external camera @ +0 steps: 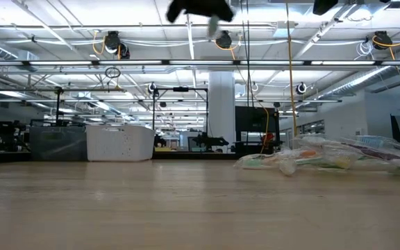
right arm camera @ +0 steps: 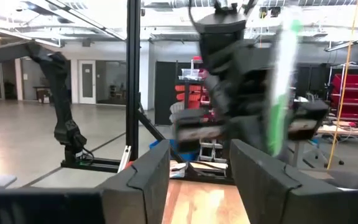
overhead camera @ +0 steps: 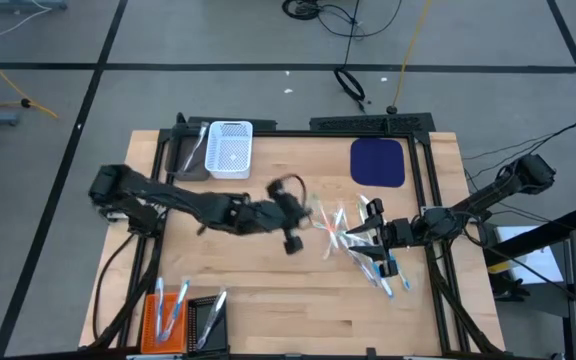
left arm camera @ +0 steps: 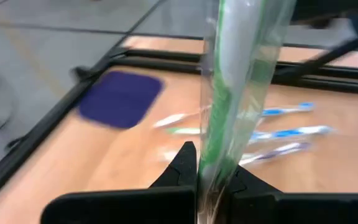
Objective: Pick & Place Toothbrushes
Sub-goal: Put the green toothbrush into the white bin
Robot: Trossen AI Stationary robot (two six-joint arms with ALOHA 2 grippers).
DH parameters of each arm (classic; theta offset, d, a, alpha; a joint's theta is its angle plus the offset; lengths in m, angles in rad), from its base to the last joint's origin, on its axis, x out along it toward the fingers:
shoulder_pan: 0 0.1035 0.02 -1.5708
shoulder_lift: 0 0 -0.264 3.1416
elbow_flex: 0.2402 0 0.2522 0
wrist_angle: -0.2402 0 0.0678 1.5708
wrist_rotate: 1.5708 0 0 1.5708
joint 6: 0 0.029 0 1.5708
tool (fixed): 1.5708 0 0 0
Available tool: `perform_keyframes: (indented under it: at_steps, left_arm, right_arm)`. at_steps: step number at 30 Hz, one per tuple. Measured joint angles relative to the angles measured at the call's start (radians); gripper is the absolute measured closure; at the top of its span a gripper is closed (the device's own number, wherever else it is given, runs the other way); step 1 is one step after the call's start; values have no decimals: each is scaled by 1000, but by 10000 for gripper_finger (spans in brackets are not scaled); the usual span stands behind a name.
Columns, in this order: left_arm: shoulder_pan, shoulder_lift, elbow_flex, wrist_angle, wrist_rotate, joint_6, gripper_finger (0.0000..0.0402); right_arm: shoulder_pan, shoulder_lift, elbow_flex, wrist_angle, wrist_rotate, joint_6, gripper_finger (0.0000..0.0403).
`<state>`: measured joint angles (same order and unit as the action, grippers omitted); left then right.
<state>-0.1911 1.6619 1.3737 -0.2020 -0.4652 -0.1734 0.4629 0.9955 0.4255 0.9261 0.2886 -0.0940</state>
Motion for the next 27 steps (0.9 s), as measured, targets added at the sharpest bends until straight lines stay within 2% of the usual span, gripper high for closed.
perform_keyframes:
  at_steps: [8, 13, 21, 27]
  left_arm:
    - [138, -278, -295, -12, -42, -135, 401]
    - [257, -383, -423, -11, -62, -233, 401]
    - [430, -387, -449, -85, -63, -307, 401]
    - [556, -380, -450, -235, -61, -356, 401]
  right_arm:
    - [0, 0, 0, -3, -1, 0, 248]
    - [0, 0, 0, 4, -1, 0, 248]
    - [0, 0, 0, 3, -2, -5, 250]
    - [0, 0, 0, 3, -2, -6, 253]
